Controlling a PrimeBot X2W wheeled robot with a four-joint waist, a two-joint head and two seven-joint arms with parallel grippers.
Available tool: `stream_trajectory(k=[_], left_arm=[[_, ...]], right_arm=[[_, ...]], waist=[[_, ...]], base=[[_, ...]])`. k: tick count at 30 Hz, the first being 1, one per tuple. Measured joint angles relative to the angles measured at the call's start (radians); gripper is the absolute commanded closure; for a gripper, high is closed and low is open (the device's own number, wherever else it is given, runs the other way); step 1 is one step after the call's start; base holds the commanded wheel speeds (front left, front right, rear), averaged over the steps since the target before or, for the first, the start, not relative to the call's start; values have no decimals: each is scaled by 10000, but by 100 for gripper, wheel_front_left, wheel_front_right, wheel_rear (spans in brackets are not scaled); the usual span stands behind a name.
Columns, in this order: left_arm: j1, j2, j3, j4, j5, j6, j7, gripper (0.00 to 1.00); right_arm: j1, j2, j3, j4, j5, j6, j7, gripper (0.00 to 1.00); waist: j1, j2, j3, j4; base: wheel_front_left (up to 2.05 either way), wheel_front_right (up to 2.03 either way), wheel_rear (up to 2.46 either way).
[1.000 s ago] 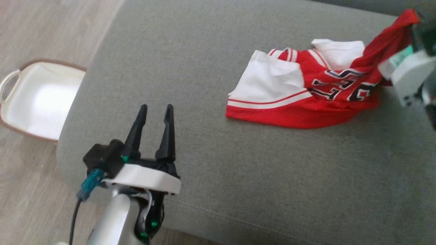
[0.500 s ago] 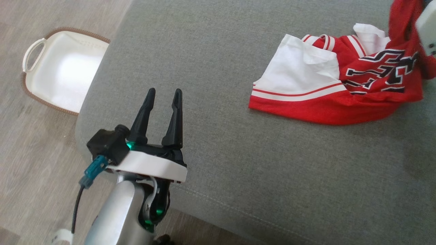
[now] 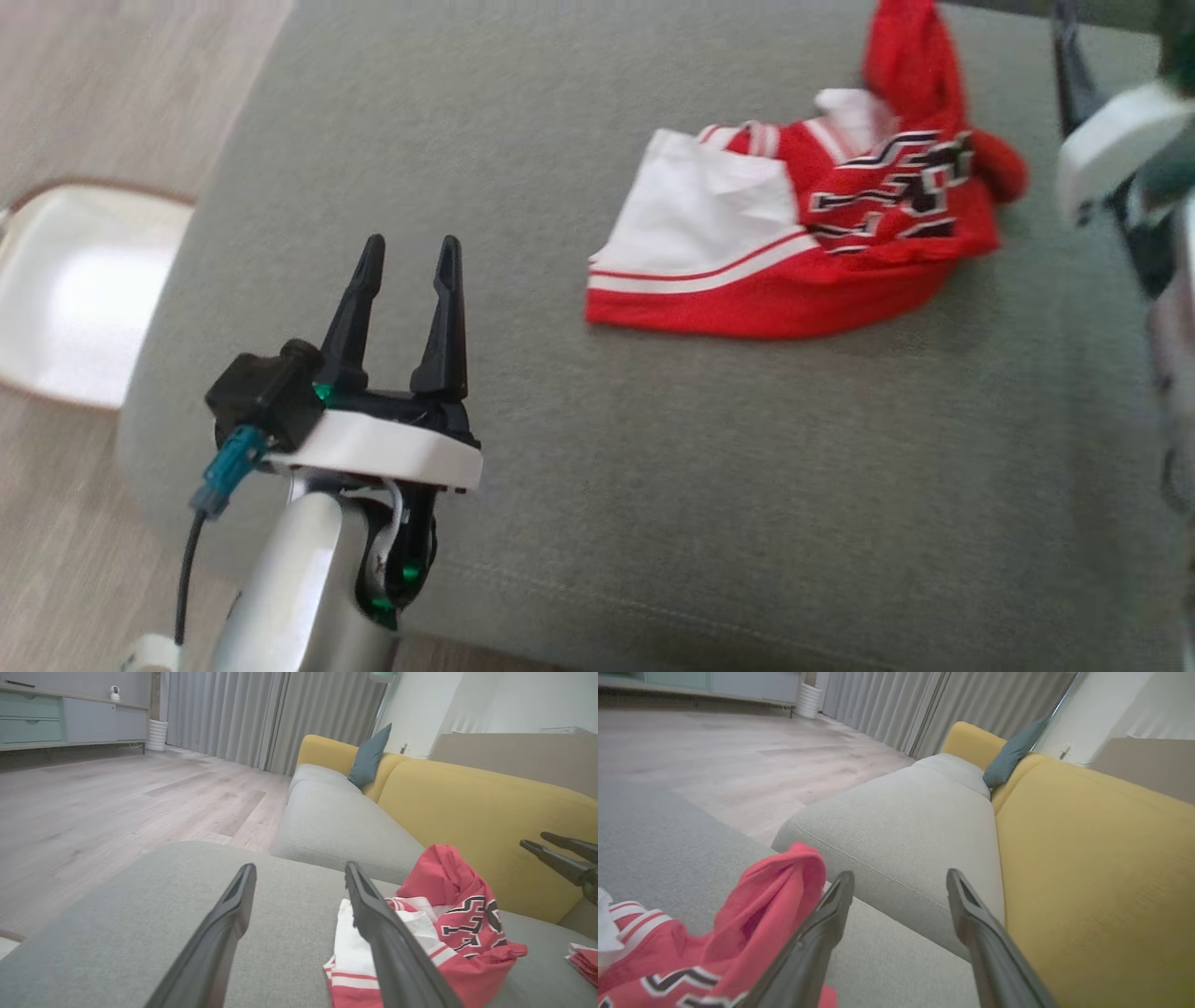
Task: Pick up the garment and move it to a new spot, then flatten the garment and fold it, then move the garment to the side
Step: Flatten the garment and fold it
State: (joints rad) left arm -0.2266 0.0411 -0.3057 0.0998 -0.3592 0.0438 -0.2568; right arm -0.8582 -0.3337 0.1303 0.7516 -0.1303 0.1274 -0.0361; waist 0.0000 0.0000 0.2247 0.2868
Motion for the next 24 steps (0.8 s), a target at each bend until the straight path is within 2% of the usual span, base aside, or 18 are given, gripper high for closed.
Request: stream_trajectory(k=[6, 14, 18, 24], left_arm=[[145, 2, 309, 6, 251, -92, 0, 0], [301, 4, 568, 4, 410, -102, 0, 0], [300, 0, 614, -10, 412, -178, 0, 0], [298, 2, 594, -17, 410, -190, 0, 0]], right_arm=[[2104, 1068, -1074, -1413, 642, 0, -268, 0], [5370, 2564, -2420, -4126, 1147, -2, -10, 0], [6318, 2746, -2606, -4989, 1430, -2, 203, 0], [6484, 2813, -2360, -5507, 1615, -2, 322, 0]], waist=[[0, 0, -570, -939], [0, 0, -1020, -2085], [0, 1, -1000, -2431], [0, 0, -804, -2498]], base=[[0, 0, 0], [0, 0, 0], [0, 0, 0], [0, 0, 0]])
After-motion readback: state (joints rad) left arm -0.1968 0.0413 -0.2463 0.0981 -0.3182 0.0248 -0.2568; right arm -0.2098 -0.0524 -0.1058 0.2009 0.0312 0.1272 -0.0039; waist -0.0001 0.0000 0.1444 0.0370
